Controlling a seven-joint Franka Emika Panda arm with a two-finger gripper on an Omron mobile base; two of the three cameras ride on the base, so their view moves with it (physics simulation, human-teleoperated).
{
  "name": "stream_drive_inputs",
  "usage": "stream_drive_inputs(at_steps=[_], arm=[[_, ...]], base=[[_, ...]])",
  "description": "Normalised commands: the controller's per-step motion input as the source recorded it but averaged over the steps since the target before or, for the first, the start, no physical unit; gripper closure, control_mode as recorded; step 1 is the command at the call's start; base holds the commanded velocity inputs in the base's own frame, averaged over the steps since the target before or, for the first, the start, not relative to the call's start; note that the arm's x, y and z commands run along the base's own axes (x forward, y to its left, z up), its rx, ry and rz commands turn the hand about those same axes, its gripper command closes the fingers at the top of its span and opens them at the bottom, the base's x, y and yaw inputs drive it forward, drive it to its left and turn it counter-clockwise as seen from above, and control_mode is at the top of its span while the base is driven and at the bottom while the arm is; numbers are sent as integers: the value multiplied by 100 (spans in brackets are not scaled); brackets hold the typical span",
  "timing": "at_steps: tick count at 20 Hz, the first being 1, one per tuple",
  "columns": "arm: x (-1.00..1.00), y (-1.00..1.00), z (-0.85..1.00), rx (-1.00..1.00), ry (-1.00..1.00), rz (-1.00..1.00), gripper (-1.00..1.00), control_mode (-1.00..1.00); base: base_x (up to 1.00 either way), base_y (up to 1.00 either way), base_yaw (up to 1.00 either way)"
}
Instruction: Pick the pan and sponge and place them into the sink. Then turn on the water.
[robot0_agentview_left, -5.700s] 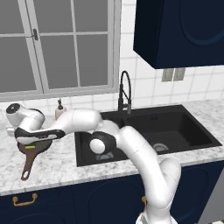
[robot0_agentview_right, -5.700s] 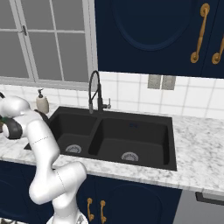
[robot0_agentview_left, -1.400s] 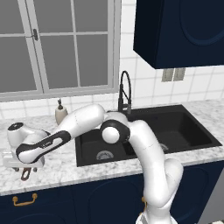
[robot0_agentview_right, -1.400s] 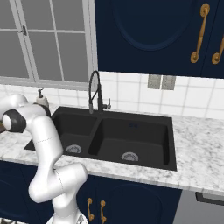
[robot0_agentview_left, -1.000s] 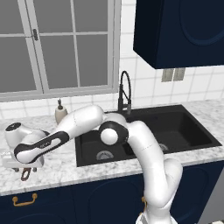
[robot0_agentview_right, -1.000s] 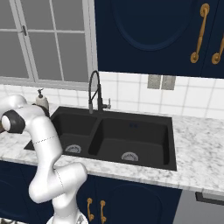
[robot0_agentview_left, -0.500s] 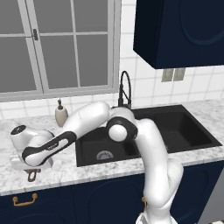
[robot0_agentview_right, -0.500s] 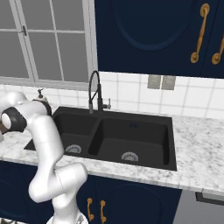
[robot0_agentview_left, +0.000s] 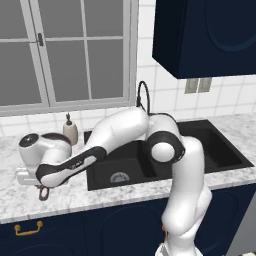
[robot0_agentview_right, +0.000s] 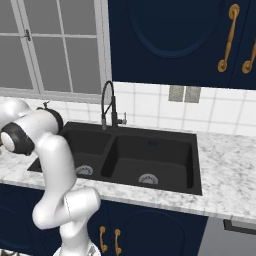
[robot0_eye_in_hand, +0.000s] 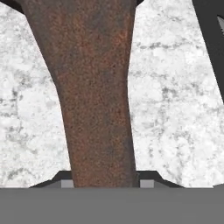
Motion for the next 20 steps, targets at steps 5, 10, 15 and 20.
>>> stream_drive_inputs(at_steps=[5,10,15,20], arm=[[-46,-48,95,2,0,0,100,-100],[-39,-73,78,0,1,0,100,-100],[-32,-75,58,0,0,0,100,-100],[-58,-88,55,0,0,3,100,-100]], base=[[0,0,0],[0,0,0],[0,0,0],[0,0,0]])
